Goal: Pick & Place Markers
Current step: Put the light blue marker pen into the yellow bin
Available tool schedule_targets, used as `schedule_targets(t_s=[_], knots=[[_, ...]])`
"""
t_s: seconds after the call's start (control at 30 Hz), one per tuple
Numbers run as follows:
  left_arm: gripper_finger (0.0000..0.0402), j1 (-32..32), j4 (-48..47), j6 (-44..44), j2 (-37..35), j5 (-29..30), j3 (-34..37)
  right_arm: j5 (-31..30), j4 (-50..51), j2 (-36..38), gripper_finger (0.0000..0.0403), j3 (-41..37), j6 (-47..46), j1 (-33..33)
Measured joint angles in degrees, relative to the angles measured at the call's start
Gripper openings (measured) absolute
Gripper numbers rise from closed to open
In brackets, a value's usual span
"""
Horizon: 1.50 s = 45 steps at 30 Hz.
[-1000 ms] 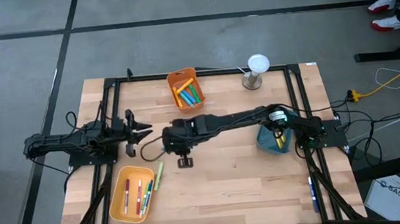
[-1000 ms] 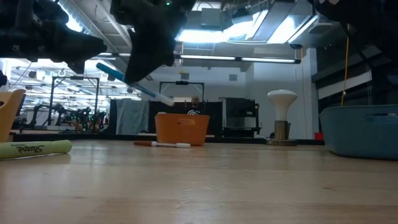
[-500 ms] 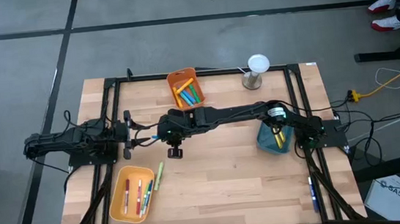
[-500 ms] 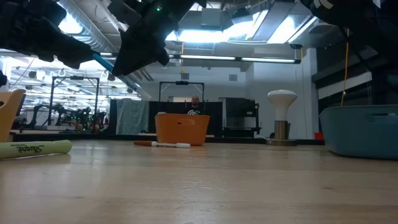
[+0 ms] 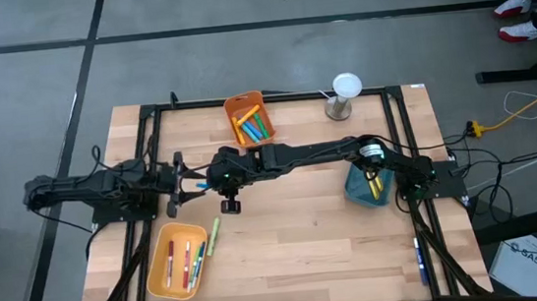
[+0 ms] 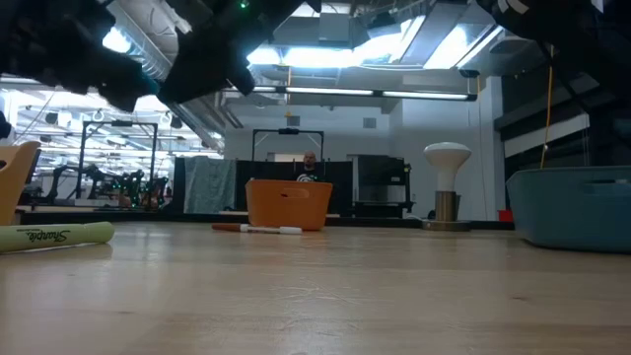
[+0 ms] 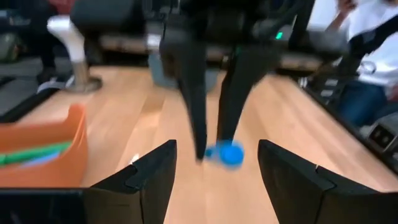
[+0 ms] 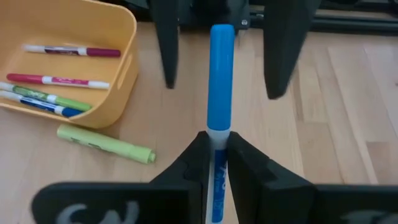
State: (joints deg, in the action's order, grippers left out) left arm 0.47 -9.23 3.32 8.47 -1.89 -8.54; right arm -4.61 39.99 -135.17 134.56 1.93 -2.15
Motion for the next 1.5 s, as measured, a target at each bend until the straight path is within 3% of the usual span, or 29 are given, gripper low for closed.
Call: schedule_targets(t_s=[0.13,0.33,0.97,1.3,1.5], knots=[[0.0218,0.00,5.77,-0.92,3.30,-2.56,0.00,0.14,-0.49,0.07,0.0047,0.00,0.03,0.00],[0.0193,0.00,5.68,-0.92,7.11,-2.36,0.00,0.12,-1.07,0.07,0.0047,0.00,0.28,0.01],[0.0035,0.04,7.47,-1.34,7.81,-1.51,0.00,0.27,-0.93,0.07,0.0047,0.04,0.07,0.07],[0.0035,0.04,6.61,-1.05,7.76,-1.75,0.00,0.27,-1.01,0.07,0.0049,0.04,-0.23,0.07],[0.0035,-0.04,5.29,-0.03,7.87,-2.85,0.07,3.03,-0.42,0.07,0.0101,0.11,-3.09,0.20]])
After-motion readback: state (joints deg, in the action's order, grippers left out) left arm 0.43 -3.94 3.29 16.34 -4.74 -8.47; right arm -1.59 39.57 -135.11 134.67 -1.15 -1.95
